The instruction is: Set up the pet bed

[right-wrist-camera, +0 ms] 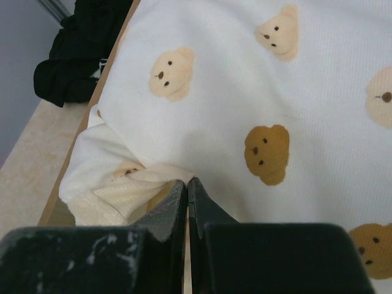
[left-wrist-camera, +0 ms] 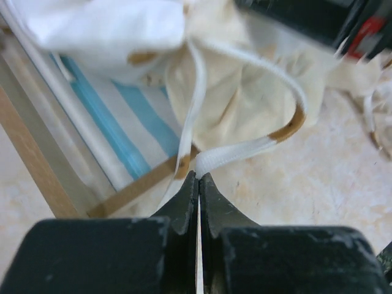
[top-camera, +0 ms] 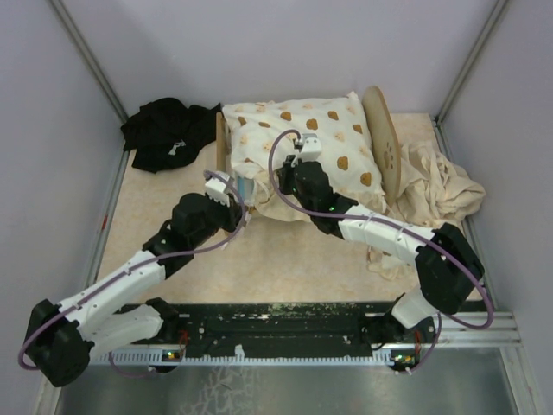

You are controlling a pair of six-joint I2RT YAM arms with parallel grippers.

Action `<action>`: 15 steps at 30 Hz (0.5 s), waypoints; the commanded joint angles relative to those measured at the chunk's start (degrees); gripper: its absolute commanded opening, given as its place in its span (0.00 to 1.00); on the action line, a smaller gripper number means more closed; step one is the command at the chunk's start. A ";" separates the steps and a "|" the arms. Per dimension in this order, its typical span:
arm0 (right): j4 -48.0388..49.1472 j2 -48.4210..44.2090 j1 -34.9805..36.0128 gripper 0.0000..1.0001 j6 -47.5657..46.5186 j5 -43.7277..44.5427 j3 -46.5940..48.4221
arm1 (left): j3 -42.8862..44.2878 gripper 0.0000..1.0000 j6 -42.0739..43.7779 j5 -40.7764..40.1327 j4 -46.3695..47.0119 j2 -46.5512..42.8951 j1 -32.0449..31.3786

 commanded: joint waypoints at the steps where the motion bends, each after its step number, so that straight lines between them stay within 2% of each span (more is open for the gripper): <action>1: 1.86 -3.27 -0.89 0.00 -1.05 1.17 -0.37 | 5.23 0.00 2.95 -0.83 -0.83 -2.46 -0.24; 6: 1.83 -3.86 -1.22 0.00 -0.99 1.11 -1.17 | 9.68 0.00 7.36 -4.77 -0.40 -1.65 -0.15; 11: 1.36 -5.22 -1.26 0.00 0.65 -2.66 -0.87 | 10.54 0.00 16.02 -10.87 5.73 0.79 -0.06; 15: 0.81 -5.67 -1.31 0.00 1.12 -2.81 -1.23 | 11.89 0.00 18.51 -14.16 7.66 3.80 0.51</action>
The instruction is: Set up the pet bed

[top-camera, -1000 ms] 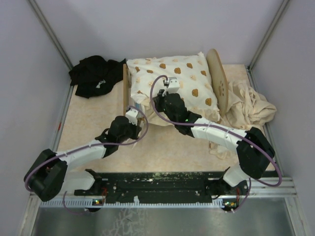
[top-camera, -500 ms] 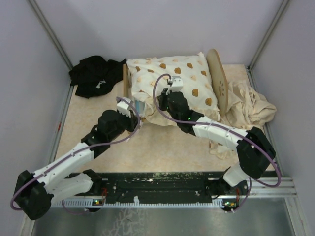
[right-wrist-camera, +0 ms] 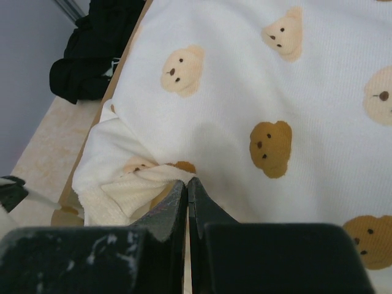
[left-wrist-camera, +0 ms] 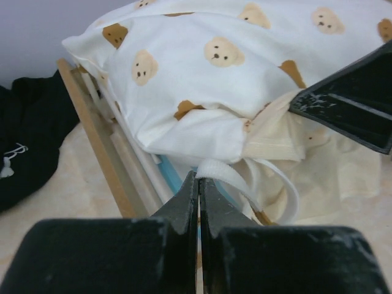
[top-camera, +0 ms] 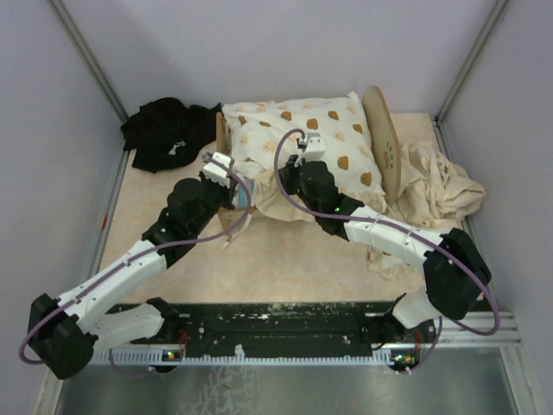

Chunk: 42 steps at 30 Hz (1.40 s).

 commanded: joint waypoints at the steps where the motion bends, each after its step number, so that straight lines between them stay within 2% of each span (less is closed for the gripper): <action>1: 2.09 -3.35 -0.74 0.00 0.88 -0.63 -0.23 | 2.95 0.00 4.88 -6.03 3.61 3.17 0.63; 8: 1.87 -3.94 -0.74 0.00 0.69 -1.10 0.00 | 1.37 0.00 -2.57 -8.55 5.12 5.00 2.29; 13: 0.99 -2.97 -0.70 0.00 0.53 -2.48 0.82 | 1.66 0.00 -11.44 -10.73 0.26 5.21 3.96; 18: 1.60 -2.48 -0.70 0.00 0.77 -3.67 0.69 | -1.71 0.03 -18.67 -8.74 -1.52 3.47 4.20; 23: 1.34 -2.46 -0.70 0.00 0.62 -4.16 0.77 | -3.86 0.00 -27.75 -10.61 -3.59 2.12 4.47; 27: 0.67 -2.74 -0.74 0.00 0.42 -4.04 0.79 | -3.78 0.00 -31.63 -12.98 -6.31 2.81 4.55; 34: 0.83 -2.37 -0.72 0.00 0.53 -4.11 0.06 | -2.94 0.01 -31.93 -15.86 -7.41 4.96 5.65; 37: -0.22 -1.43 -0.73 0.00 0.18 -3.59 1.67 | -2.01 0.08 -33.67 -12.37 -10.94 5.30 6.26; 39: -1.76 -0.50 -0.70 0.00 -0.66 -3.42 3.85 | -2.23 0.17 -32.97 -10.15 -11.71 4.70 6.34; 42: -1.92 0.19 -0.74 0.00 -1.00 -3.64 4.44 | -2.03 0.33 -32.86 -12.78 -15.21 3.28 6.36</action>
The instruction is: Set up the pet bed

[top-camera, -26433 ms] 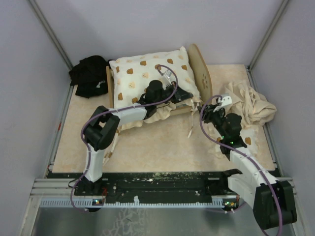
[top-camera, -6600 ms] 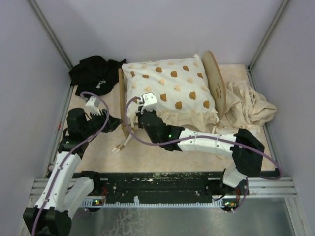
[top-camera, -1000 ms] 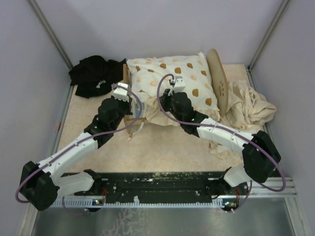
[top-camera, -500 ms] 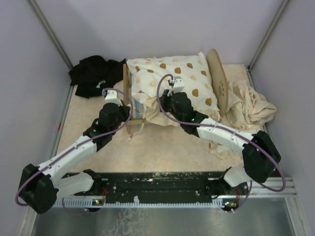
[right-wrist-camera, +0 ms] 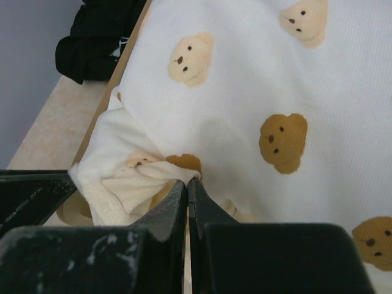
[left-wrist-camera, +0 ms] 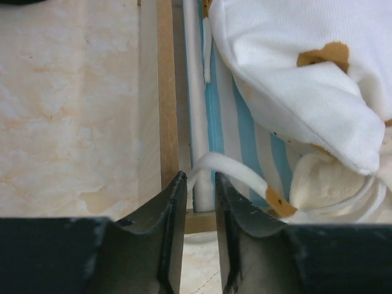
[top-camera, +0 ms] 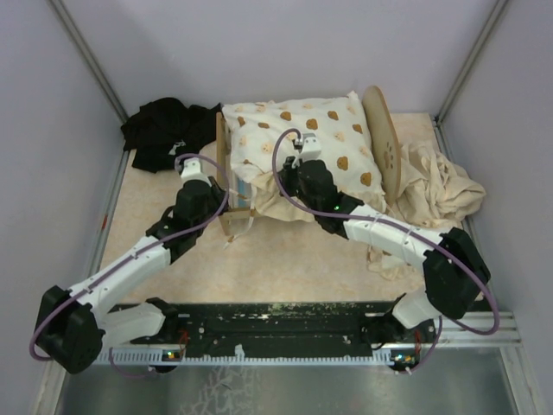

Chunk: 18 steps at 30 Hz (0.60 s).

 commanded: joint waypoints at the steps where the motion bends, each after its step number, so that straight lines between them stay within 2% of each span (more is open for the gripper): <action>1: 1.03 0.73 -0.63 0.00 -0.82 0.07 3.94 | 1.17 0.38 -0.36 -1.46 -7.19 -2.57 0.25; 3: 1.03 1.18 -0.50 0.00 -0.49 -0.82 4.22 | 0.93 0.45 -0.16 -1.04 -8.72 -4.90 0.27; 6: 0.33 2.39 -0.43 0.00 -0.89 -0.89 5.40 | -1.25 0.47 1.34 3.88 -8.09 -7.83 0.28; 9: -0.64 3.50 -0.40 0.00 -1.13 -0.90 7.02 | -4.06 0.44 3.91 12.73 -5.79 -9.69 0.19; 12: -0.86 4.38 -0.28 0.00 -1.45 -1.00 8.38 | -7.16 0.43 4.26 17.45 -3.76 -9.96 0.09; 18: -2.31 5.87 0.15 0.00 -1.97 -1.48 10.66 | -13.65 0.38 4.95 19.39 4.53 -8.49 -0.07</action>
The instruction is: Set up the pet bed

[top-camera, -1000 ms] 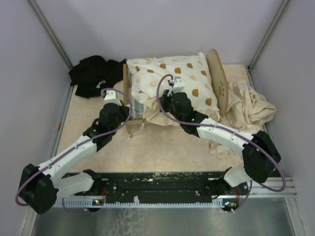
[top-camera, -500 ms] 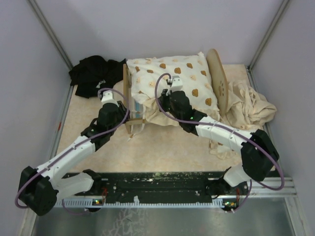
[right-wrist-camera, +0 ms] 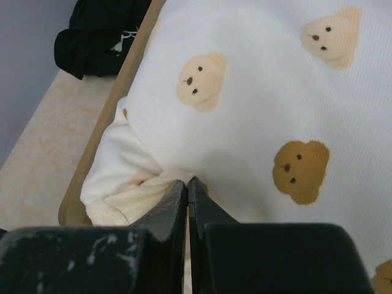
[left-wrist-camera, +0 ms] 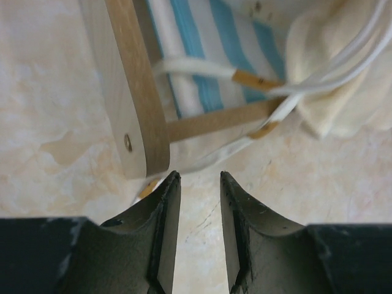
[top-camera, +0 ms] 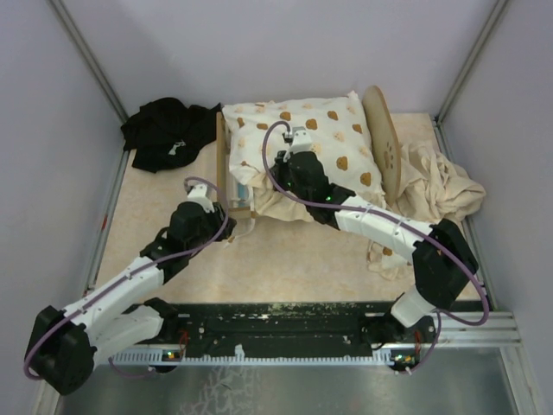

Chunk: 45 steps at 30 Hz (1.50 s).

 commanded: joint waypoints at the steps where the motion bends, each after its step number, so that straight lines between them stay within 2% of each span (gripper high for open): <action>1: 1.48 0.72 0.29 0.00 -1.03 -0.13 3.93 | -4.35 0.37 1.83 3.41 6.54 1.97 -0.15; 7: 1.19 1.12 0.75 0.00 -0.94 -0.24 4.22 | -6.76 0.30 1.53 -0.40 11.73 5.44 -0.22; 11: 1.04 0.67 0.88 0.00 -1.13 -0.16 4.17 | -10.02 0.31 2.98 -8.44 19.90 7.13 -0.04; 13: 0.98 0.38 0.92 0.00 -1.25 0.00 3.96 | -9.62 0.32 3.20 -11.31 21.16 8.73 0.73; 19: 0.95 0.15 1.16 0.00 -1.45 -0.30 3.44 | -7.20 0.32 4.35 -9.45 23.35 13.82 4.14; 22: 1.27 0.09 1.28 0.00 -1.47 -0.40 2.75 | -4.79 0.34 3.19 -7.13 19.04 17.31 3.98; 27: 2.38 -0.01 1.28 0.00 -1.47 -0.13 1.50 | -9.89 0.35 -0.49 -3.56 24.03 18.03 3.51; 38: 3.07 0.33 1.28 0.00 -1.36 -0.71 1.23 | -11.30 0.39 -3.63 -1.79 31.23 24.12 3.38; 45: 3.31 0.17 1.28 0.00 -1.65 -0.49 0.54 | -10.14 0.39 -5.51 -4.48 29.46 28.46 1.97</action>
